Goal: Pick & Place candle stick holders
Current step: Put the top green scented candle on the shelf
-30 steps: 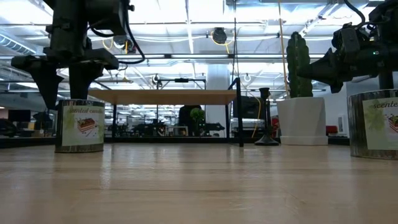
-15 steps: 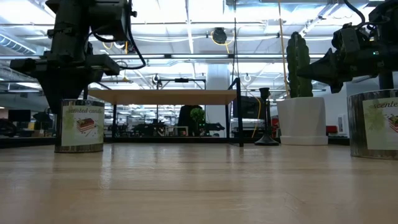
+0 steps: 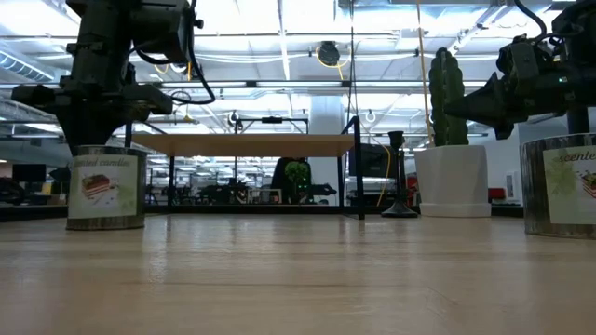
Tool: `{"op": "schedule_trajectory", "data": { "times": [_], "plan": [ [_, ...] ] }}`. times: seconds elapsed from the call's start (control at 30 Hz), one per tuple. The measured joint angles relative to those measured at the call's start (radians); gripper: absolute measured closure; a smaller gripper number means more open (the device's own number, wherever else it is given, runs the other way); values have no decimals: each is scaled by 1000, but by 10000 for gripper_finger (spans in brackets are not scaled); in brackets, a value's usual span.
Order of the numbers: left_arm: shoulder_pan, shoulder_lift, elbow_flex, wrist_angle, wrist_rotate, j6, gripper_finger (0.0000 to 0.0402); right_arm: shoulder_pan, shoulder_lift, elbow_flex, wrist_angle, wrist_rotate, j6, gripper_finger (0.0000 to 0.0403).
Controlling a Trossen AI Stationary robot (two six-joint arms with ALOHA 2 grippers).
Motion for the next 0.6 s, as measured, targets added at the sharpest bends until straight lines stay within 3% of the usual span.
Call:
{"op": "schedule_trajectory", "data": {
  "times": [0.6],
  "plan": [
    [35, -106, 107, -2, -29, 142, 399, 0, 0, 0, 1, 0, 0, 399]
  ]
}}
